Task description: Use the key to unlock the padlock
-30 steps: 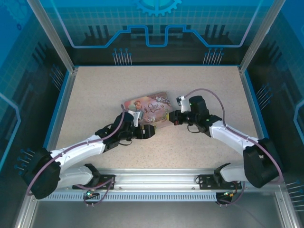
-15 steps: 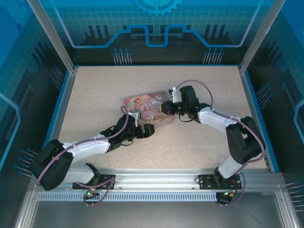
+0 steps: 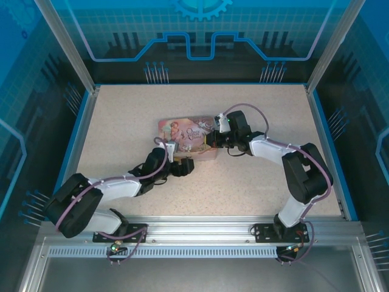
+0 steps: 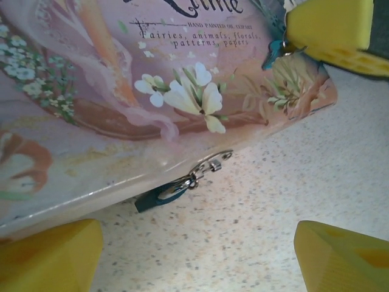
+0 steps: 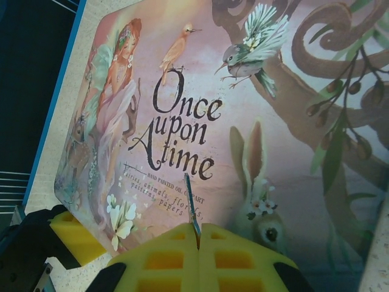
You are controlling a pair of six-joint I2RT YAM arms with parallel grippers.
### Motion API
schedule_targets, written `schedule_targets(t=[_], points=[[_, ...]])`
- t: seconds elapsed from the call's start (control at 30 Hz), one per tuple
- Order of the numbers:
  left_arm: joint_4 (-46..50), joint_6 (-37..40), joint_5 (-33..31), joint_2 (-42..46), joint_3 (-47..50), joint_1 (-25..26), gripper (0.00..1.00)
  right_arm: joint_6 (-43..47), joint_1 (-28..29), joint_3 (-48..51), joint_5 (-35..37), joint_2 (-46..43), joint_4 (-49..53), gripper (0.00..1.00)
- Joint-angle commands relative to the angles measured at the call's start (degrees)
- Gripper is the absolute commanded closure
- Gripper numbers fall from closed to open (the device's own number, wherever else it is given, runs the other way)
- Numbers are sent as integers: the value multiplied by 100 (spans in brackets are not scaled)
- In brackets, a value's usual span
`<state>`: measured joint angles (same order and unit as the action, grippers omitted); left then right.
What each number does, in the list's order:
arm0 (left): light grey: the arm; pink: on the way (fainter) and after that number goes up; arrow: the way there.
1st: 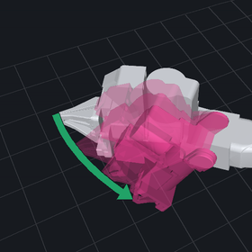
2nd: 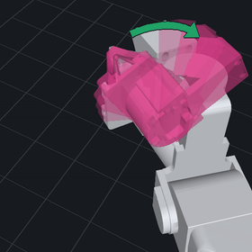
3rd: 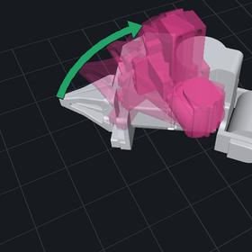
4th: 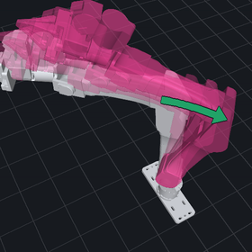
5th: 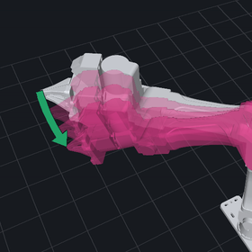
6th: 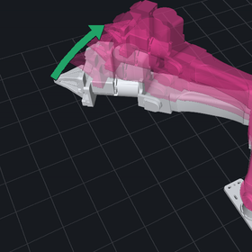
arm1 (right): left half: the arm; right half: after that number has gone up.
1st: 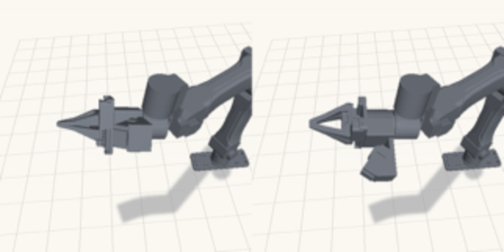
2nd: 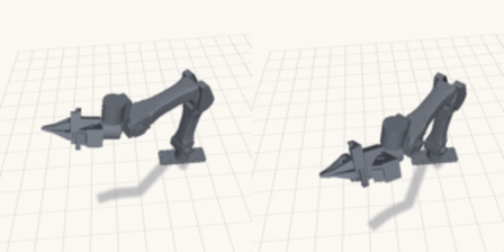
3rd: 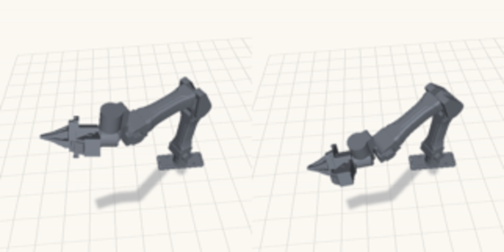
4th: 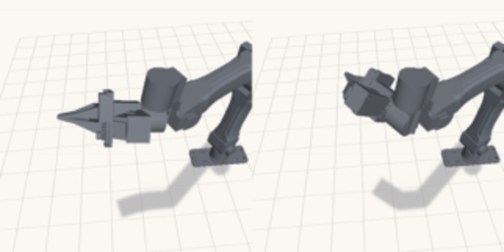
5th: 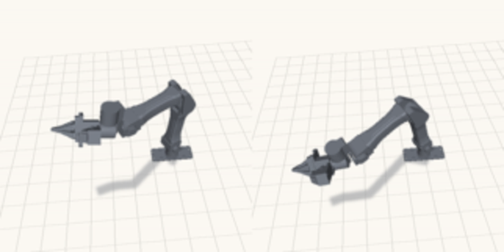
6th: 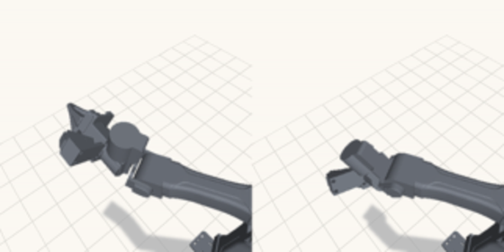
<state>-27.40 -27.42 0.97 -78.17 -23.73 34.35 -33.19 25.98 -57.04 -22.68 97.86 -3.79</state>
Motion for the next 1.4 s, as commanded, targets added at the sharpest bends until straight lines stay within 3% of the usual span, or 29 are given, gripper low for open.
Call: schedule_targets(t=[0.0,0.33,0.63,0.9,1.17,1.37], points=[[-721,882,-462,-162,212,73,18,58,48,-168,86,161,-60,100],[-1553,1157,-1379,-890,404,499,28,75,156,-179,186,259,-191,100],[-1758,1083,-638,-1180,138,486,26,161,162,-207,205,302,-128,100],[-1965,819,127,-1323,131,135,22,-9,188,-352,367,458,148,100],[-2424,529,343,-1601,243,-172,21,80,204,-506,417,585,307,100],[-2578,518,46,-1762,290,-220,20,85,214,-544,395,645,324,100]])
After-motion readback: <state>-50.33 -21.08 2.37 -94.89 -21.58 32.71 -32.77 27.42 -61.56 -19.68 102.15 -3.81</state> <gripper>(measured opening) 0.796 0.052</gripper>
